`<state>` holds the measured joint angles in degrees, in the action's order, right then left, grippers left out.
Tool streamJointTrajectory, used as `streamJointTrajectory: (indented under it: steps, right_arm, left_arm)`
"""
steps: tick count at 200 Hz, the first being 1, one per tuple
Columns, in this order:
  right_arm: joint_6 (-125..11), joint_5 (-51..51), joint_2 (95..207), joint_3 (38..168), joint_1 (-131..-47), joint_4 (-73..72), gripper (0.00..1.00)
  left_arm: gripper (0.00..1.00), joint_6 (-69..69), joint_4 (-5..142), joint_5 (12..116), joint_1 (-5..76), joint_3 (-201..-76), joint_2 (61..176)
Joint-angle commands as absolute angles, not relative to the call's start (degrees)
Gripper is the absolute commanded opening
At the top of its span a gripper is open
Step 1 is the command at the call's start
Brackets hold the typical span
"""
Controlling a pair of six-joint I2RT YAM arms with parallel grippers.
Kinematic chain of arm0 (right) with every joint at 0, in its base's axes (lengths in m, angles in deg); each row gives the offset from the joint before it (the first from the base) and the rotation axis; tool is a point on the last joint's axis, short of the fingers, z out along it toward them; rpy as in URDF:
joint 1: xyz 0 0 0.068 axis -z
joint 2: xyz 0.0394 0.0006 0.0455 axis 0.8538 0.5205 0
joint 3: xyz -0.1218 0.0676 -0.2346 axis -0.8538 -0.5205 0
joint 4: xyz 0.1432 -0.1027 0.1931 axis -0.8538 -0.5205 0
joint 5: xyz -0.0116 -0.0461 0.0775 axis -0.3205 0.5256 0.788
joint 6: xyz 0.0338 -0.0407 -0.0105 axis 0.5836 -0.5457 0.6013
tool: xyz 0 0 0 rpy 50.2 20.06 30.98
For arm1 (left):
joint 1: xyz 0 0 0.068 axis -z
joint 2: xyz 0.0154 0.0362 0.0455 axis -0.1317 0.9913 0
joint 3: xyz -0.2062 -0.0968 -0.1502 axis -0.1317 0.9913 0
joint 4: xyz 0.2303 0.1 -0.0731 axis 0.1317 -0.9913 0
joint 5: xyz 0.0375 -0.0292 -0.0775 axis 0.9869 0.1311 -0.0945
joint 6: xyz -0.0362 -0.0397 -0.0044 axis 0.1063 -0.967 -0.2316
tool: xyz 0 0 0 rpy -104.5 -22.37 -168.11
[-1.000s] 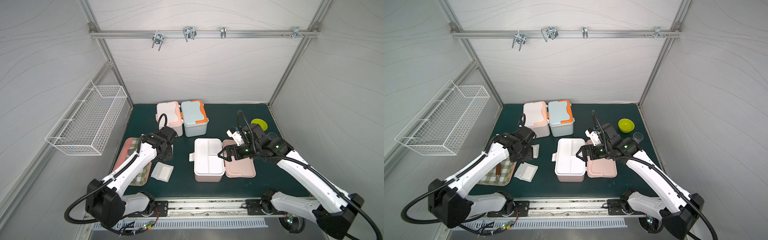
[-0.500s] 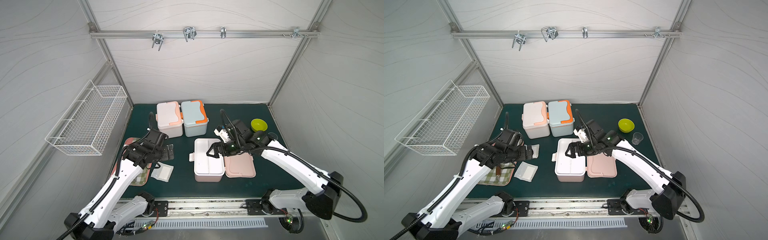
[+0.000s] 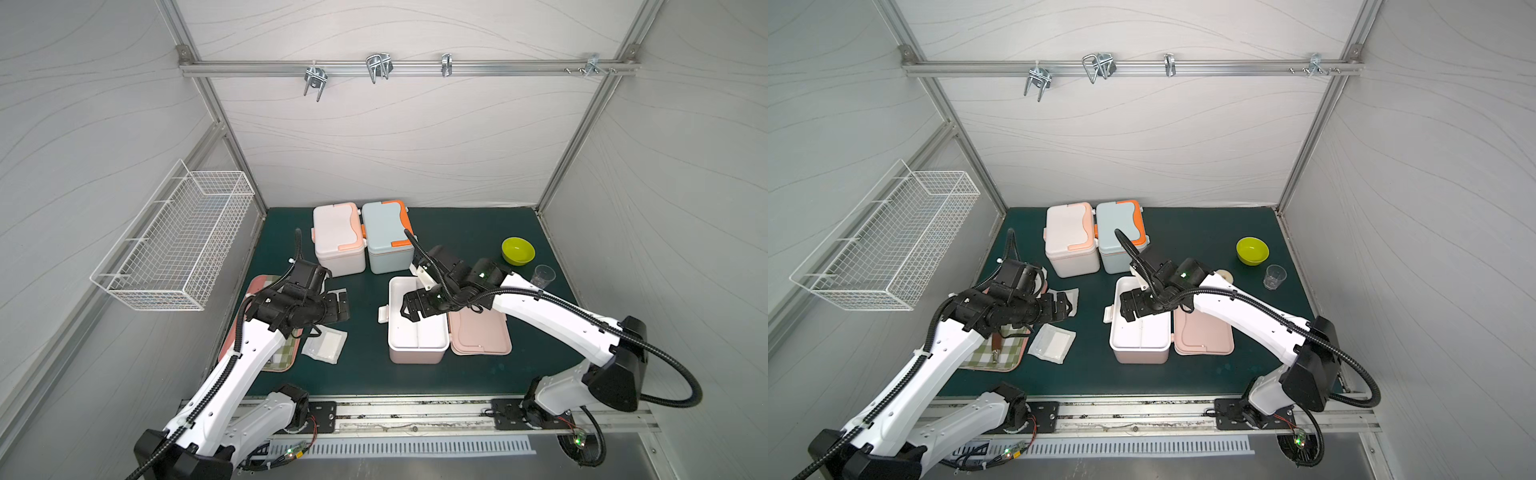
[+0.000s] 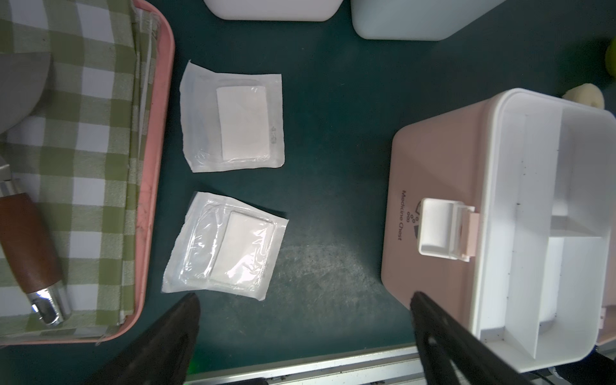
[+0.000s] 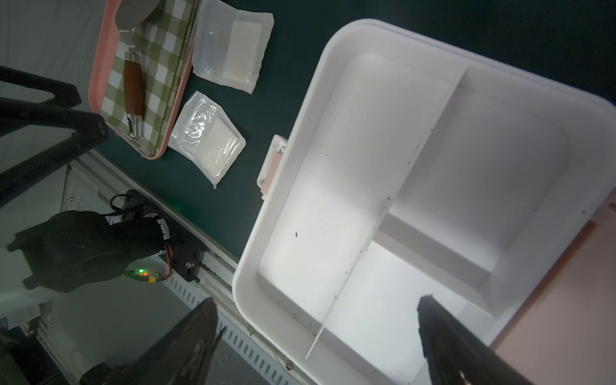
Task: Open first aid kits and take out gauze
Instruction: Pick up the compartment layer from the first aid kit.
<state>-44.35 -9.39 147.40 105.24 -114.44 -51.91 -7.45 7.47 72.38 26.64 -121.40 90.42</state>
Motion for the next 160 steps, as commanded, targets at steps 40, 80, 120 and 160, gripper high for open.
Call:
streamJointTrajectory:
  steps: [40,80,120,160]
  right_arm:
    - [-43.09,-17.36,150.06,107.90,-115.32,-56.69,0.74]
    - [-43.22,-19.38,152.00,109.12,-115.23,-56.29,0.58]
    - [-43.45,-21.46,156.01,111.20,-114.78,-56.09,0.53]
    - [-41.70,-22.76,160.93,113.38,-113.26,-55.12,0.46]
  left_arm:
    - [0.99,-7.21,16.31,53.54,21.12,-118.36,89.91]
    - [0.99,-7.84,18.45,50.50,20.66,-116.99,90.95]
    - [0.99,-7.66,20.16,47.57,20.66,-116.06,88.54]
    - [0.99,-7.24,21.65,46.02,20.75,-115.21,87.32]
